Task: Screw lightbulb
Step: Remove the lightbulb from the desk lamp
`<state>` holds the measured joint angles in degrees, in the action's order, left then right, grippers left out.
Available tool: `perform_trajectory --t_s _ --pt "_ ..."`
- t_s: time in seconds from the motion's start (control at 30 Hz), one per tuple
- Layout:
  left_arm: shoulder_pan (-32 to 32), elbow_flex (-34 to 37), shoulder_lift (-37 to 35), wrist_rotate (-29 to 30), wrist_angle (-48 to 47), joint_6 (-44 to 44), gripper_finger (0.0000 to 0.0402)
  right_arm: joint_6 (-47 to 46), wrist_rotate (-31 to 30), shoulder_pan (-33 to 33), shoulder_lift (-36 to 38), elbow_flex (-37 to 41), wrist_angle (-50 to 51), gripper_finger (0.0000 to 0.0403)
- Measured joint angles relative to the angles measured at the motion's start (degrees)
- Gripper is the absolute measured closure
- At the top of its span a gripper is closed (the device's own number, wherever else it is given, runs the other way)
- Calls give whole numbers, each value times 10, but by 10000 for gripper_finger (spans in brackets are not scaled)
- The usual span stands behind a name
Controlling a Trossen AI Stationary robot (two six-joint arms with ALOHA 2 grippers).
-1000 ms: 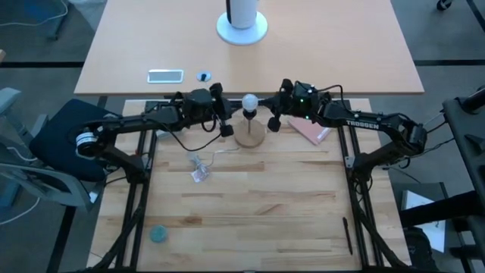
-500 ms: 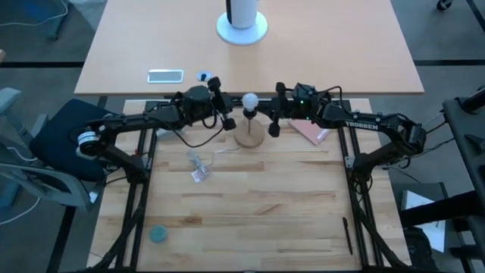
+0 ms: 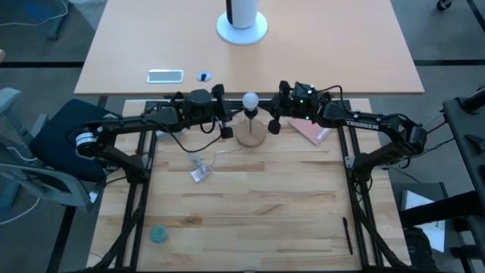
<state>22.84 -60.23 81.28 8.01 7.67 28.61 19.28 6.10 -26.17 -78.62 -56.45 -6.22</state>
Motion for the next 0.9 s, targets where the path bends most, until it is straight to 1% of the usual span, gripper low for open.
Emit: perform_trajectory --t_s 0.07,0.1,0.3,0.37,0.47,0.53,0.67,0.9 --pt "7 0 3 35 9 9 402 1 15 2 1 0 0 403" --pt "10 0 9 41 22 10 401 1 26 3 1 0 -1 403" --pt "17 0 44 34 73 12 401 0 34 6 1 0 -13 403" --pt "17 0 51 25 81 15 401 -4 33 5 1 0 -19 403" --pt "17 0 52 -10 89 15 401 -8 31 5 2 0 -20 403" --pt "16 0 52 -24 91 9 401 -8 31 5 2 0 -20 403" --pt "15 0 51 -31 90 7 401 -12 32 5 2 0 -17 403" --pt "14 -1 49 -40 65 -3 401 -13 16 5 2 0 -17 403"
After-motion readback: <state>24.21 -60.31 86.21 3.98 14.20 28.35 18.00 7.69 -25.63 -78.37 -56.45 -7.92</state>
